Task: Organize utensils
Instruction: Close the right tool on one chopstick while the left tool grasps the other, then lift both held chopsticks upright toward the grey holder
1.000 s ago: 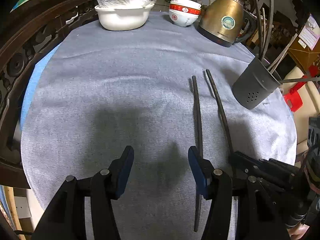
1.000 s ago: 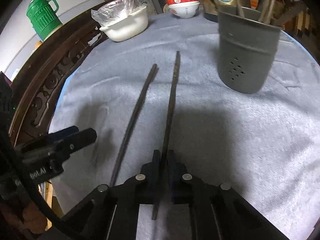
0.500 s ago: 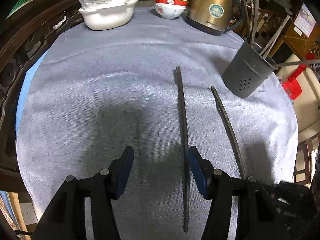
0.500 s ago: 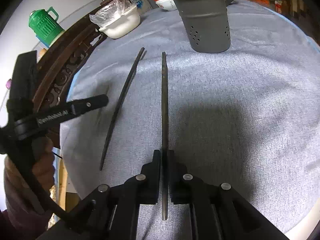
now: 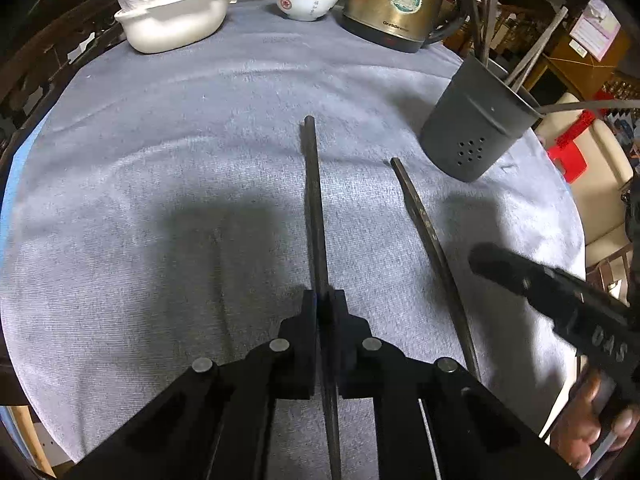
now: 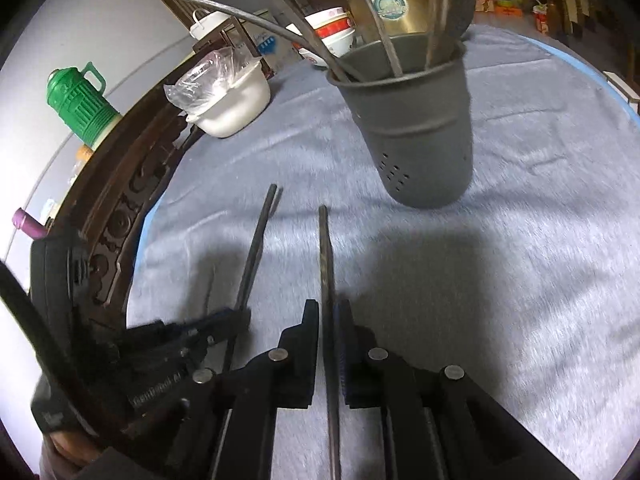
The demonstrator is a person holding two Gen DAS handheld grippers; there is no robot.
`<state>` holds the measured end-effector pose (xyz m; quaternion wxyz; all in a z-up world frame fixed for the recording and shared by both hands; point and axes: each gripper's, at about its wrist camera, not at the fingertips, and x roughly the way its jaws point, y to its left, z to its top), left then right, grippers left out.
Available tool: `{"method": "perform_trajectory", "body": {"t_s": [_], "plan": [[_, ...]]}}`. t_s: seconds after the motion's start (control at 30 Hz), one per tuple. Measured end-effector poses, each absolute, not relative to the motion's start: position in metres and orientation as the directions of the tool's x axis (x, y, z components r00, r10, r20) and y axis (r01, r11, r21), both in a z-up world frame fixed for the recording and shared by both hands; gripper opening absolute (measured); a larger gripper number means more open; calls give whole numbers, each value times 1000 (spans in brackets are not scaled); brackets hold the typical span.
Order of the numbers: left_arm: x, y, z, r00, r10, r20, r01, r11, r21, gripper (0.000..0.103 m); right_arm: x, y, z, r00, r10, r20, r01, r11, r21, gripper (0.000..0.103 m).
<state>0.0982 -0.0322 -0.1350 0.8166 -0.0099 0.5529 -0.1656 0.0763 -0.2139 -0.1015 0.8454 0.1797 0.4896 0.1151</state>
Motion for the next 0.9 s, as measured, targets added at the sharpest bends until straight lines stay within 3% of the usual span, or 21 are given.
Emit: {"method": "perform_trajectory", "body": {"t_s": [0.1, 0.23, 0.37, 0.47, 0.53, 0.6, 0.67, 0.7, 0.73, 0.9], "plan": [[89, -28, -135, 325, -297, -898, 275, 938, -211, 7, 86, -207, -102, 495, 363, -789, -25, 914, 405, 15], [79, -15, -132, 306, -312, -899, 278, 933, -229, 7, 99, -199, -108, 482, 353, -802, -20, 919, 393, 32], [79, -6, -127, 313, -324, -893, 264, 933, -246, 8, 113, -190, -118, 454, 320, -831, -14, 936, 352, 32], [83, -1, -123, 317, -326, -891, 247, 935, -254, 8, 121, -182, -121, 459, 279, -844, -29, 954, 300, 29], [86, 1, -121, 318, -315, -894, 238, 939, -247, 8, 123, -182, -121, 456, 237, -858, -21, 966, 256, 12], [95, -1, -118, 322, -299, -898, 234, 944, -231, 9, 123, -188, -122, 447, 250, -859, -13, 962, 273, 9], [107, -7, -116, 323, -280, -904, 234, 949, -210, 19, 119, -198, -122, 434, 271, -859, 6, 953, 303, 9], [112, -11, -115, 322, -273, -907, 234, 951, -203, 33, 117, -203, -122, 428, 270, -863, 17, 952, 306, 8], [118, -15, -114, 324, -263, -909, 234, 953, -192, 40, 115, -206, -122, 422, 267, -867, 21, 953, 303, 8], [155, -31, -122, 284, -212, -935, 219, 964, -152, 43, 101, -221, -121, 396, 273, -876, 45, 948, 316, 8]]}}
